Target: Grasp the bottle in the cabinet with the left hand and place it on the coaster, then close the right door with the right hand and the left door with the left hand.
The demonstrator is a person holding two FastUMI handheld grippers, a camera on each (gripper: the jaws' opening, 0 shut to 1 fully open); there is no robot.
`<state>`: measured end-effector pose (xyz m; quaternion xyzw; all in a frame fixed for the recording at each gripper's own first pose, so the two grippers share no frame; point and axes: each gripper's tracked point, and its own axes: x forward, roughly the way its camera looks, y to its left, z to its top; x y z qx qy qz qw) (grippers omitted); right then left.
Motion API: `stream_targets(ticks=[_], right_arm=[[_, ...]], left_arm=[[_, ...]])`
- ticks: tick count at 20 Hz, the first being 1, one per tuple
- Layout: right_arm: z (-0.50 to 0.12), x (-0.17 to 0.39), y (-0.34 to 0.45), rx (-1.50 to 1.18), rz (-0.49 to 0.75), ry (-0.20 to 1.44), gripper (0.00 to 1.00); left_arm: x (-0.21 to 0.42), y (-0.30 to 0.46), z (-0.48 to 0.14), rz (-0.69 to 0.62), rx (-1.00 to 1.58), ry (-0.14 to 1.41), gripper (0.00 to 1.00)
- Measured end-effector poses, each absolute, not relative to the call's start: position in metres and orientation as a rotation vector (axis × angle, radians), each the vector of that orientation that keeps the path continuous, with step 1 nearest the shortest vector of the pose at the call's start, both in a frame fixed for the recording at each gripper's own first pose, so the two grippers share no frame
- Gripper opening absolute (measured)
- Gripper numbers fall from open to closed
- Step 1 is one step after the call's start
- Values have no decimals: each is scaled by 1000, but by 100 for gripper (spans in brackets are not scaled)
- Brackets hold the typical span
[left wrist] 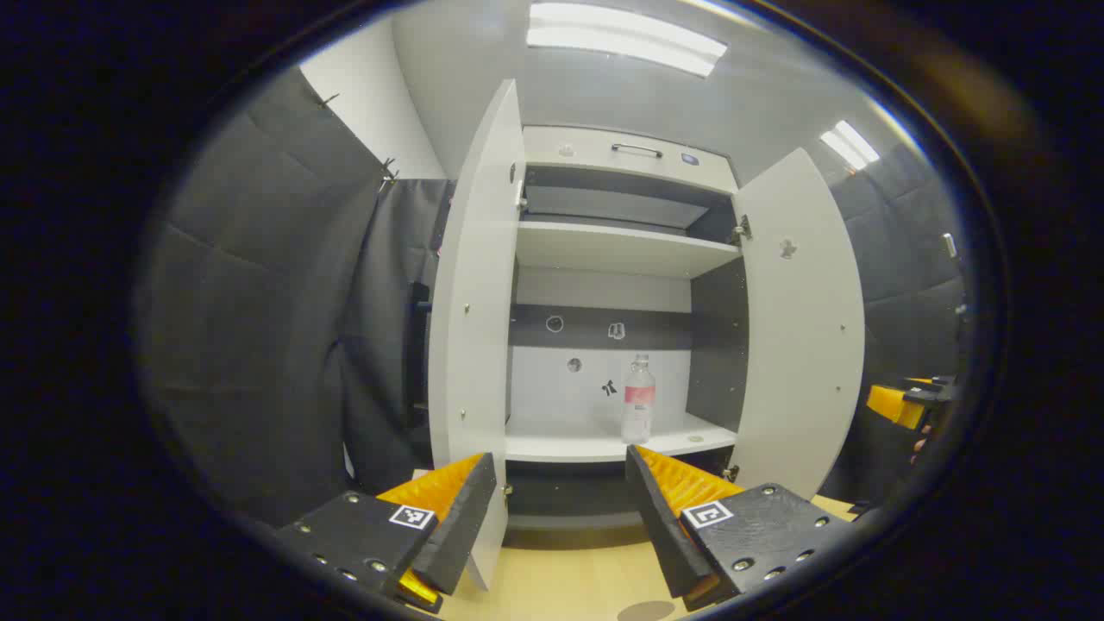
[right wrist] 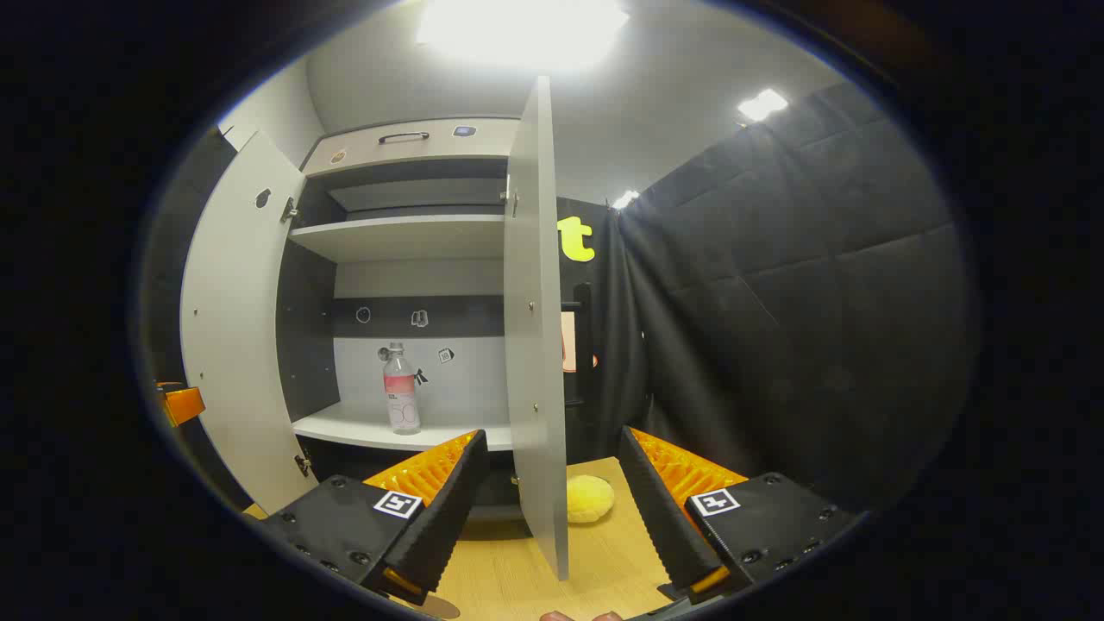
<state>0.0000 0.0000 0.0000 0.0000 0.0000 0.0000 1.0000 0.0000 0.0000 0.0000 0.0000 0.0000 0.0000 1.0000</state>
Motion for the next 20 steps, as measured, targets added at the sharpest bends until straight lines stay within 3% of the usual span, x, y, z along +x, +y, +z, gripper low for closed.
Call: stream_targets(ticks=[1, 2, 10, 11, 12, 17, 18, 20], right_arm=[[-1, 0, 0, -3, 1, 1, 97], [-1, 1, 0, -3, 0, 3, 97], [-3, 1, -4, 3, 6, 22, 97], [-1, 2, -6, 4, 4, 22, 94], [-1, 2, -8, 4, -1, 23, 97], [4, 4, -32, -12, -68, 22, 97], [3, 4, -37, -19, -88, 22, 93], [1, 2, -46, -19, -117, 33, 97]], left_arm=[[-2, 0, -2, -4, 7, 2, 82], [-3, -1, -3, -6, 16, 5, 88], [-4, 2, -17, 15, 7, 35, 88], [-4, 2, -18, 16, 2, 37, 89], [-3, 2, -19, 17, -1, 37, 88], [-1, -9, -20, -12, 63, 32, 92], [1, -17, -20, -33, 74, 29, 94], [6, -32, -23, -77, 76, 35, 94]])
